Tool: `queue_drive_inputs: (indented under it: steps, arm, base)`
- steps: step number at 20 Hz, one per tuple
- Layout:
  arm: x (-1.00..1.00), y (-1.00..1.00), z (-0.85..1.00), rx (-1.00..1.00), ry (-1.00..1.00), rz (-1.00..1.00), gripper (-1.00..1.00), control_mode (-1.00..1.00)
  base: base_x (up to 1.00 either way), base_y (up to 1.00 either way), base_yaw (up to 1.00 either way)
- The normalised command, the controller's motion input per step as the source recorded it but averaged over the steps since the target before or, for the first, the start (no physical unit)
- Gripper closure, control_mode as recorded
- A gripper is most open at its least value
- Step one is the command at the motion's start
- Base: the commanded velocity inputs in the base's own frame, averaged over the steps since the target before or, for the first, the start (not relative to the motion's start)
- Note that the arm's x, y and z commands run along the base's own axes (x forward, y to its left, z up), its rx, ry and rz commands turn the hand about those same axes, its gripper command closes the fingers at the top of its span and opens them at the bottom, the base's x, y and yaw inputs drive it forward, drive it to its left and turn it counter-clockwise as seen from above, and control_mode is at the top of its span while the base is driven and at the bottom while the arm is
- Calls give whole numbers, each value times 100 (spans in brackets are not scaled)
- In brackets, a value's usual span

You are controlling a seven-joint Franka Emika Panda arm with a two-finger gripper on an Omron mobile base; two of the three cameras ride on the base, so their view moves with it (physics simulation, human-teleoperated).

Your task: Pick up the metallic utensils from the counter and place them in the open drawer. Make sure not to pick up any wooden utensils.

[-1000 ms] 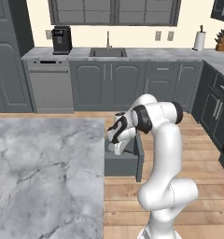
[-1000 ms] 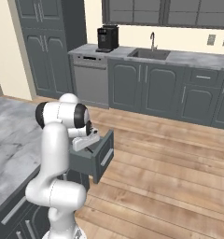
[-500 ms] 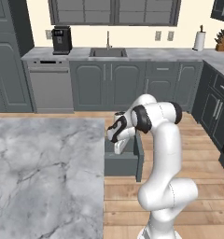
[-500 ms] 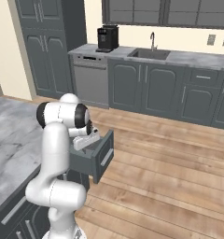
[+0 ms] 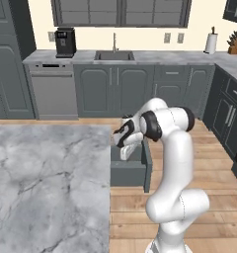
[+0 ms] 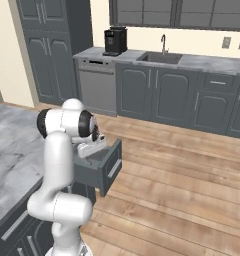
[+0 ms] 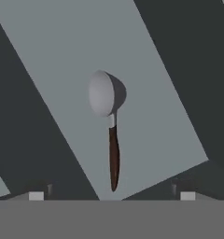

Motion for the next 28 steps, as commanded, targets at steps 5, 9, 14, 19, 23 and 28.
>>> queue_drive_inputs:
  steps: [5, 9, 14, 19, 23, 28]
  arm:
    - [-70, 0, 100, 20, -3, -34, -100, -100]
    - [-100, 1, 88, 17, -12, -41, -100, -100]
    - [-100, 0, 95, -2, -12, -32, -100, -100]
    - [-92, 0, 100, -12, 9, -21, -100, -100]
    - [-100, 0, 50, -2, 26, -22, -100, -100]
    - [-86, 0, 3, -2, 18, -16, -100, -100]
  base:
    - [0, 0, 0]
    - [0, 0, 0]
    - [0, 0, 0]
    - [0, 0, 0]
    - [0, 0, 0]
    - [0, 0, 0]
